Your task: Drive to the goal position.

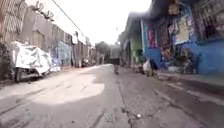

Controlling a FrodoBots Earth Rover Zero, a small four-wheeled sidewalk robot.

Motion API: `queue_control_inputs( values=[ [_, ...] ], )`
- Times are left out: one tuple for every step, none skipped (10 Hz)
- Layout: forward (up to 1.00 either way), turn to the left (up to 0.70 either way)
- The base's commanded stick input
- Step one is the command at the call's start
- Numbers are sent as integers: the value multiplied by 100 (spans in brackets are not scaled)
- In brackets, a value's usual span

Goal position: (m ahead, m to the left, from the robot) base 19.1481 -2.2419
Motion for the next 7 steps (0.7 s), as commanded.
queue_control_inputs(
  values=[
    [100, 0],
    [100, 0],
    [100, 0],
    [100, 0],
    [100, 0],
    [100, 0],
    [100, 0]
  ],
)
